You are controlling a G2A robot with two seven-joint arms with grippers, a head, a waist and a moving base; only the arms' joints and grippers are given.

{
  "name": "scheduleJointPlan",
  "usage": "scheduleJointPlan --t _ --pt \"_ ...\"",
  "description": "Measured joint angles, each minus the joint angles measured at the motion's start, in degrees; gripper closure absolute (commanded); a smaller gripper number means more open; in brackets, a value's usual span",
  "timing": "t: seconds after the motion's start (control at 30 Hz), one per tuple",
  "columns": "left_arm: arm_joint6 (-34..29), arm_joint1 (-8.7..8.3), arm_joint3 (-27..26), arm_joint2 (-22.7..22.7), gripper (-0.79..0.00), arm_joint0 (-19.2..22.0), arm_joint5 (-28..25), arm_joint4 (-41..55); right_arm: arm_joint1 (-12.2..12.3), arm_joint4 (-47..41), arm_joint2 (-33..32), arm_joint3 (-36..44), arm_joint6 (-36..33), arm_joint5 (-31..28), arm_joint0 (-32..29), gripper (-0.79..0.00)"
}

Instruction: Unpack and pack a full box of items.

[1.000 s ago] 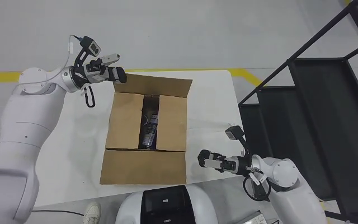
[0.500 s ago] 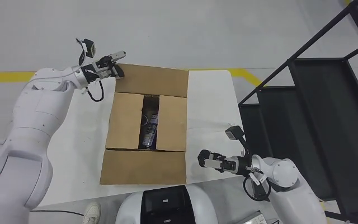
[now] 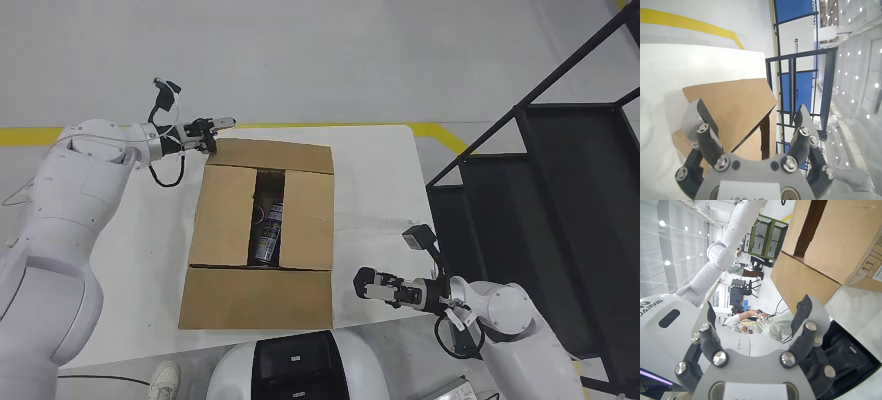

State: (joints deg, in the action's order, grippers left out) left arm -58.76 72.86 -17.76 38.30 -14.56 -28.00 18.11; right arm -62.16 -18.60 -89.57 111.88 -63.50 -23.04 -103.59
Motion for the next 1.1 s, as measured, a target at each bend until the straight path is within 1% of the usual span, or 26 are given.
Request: scheduleJointPlan --t 0.13,0.23,0.33,0.37,0.43,0.6,0.67,0.73,0.83,0.97,1.1 --pt "-2.9 -0.1 1.2 1.6 -0.785 0.6 -0.9 2.6 0.0 0.0 0.0 0.0 0.0 0.0 0.0 -0.785" --pt "-4.4 -0.7 2.2 4.2 -0.785 1.0 -3.0 6.8 0.0 0.0 0.0 0.0 0.0 0.0 0.0 -0.785" --pt "-7.0 -1.79 2.7 7.8 -0.785 0.8 -6.1 13.0 0.0 0.0 0.0 0.0 0.0 0.0 0.0 -0.785" --pt "-8.8 -2.34 2.7 9.1 -0.785 0.5 -7.1 15.3 0.0 0.0 0.0 0.0 0.0 0.0 0.0 -0.785" --pt "-10.9 -3.28 1.7 10.7 -0.785 -0.2 -7.1 17.6 0.0 0.0 0.0 0.0 0.0 0.0 0.0 -0.785" --pt "-14.3 -6.82 -5.1 13.6 -0.785 -4.7 -3.2 18.3 0.0 0.0 0.0 0.0 0.0 0.0 0.0 -0.785" --pt "-14.9 -8.41 -8.5 14.4 -0.785 -7.2 -2.6 16.6 0.0 0.0 0.0 0.0 0.0 0.0 0.0 -0.785" --pt "-15.1 -9.64 -11.5 15.0 -0.785 -9.6 -2.5 15.1 0.0 0.0 0.5 0.3 0.7 0.6 0.2 -0.785" --pt "-15.3 -11.55 -16.7 16.3 -0.785 -13.6 -2.2 13.2 -0.1 0.9 3.0 1.9 2.7 3.9 1.7 -0.785" --pt "-14.9 -14.25 -22.5 18.8 -0.785 -18.3 -2.6 10.3 -0.3 4.7 8.2 4.1 3.9 10.4 6.0 -0.785" --pt "-13.7 -16.4 -25.4 21.3 -0.785 -21.4 -3.8 6.6 -0.8 8.9 14.8 3.5 4.1 16.5 12.6 -0.785"
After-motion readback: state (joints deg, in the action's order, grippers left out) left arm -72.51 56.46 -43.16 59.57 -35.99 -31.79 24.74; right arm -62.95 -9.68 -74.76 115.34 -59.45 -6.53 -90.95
